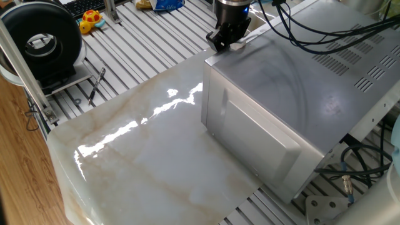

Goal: Open the microwave door

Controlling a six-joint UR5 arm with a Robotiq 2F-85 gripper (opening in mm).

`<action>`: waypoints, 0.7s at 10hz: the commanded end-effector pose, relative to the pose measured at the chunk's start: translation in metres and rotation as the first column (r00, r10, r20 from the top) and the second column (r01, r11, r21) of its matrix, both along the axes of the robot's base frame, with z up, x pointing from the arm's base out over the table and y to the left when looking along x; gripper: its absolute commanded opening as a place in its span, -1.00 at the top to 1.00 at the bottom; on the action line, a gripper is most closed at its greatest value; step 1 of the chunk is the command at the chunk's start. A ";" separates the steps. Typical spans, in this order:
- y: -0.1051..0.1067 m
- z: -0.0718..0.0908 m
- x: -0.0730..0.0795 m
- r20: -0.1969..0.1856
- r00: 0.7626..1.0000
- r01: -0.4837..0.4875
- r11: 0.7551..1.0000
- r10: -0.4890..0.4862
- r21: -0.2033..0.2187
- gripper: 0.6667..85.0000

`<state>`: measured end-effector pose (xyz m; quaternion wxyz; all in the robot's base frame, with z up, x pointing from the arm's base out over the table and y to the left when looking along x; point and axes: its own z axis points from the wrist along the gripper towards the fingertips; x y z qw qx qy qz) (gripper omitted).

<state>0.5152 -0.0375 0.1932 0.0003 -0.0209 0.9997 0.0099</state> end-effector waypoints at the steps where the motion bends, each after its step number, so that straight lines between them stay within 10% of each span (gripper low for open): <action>1: 0.002 0.001 0.001 0.005 1.000 0.000 1.000 0.000 0.012 0.28; 7: 0.003 0.001 0.002 0.010 1.000 0.000 1.000 0.000 0.013 0.29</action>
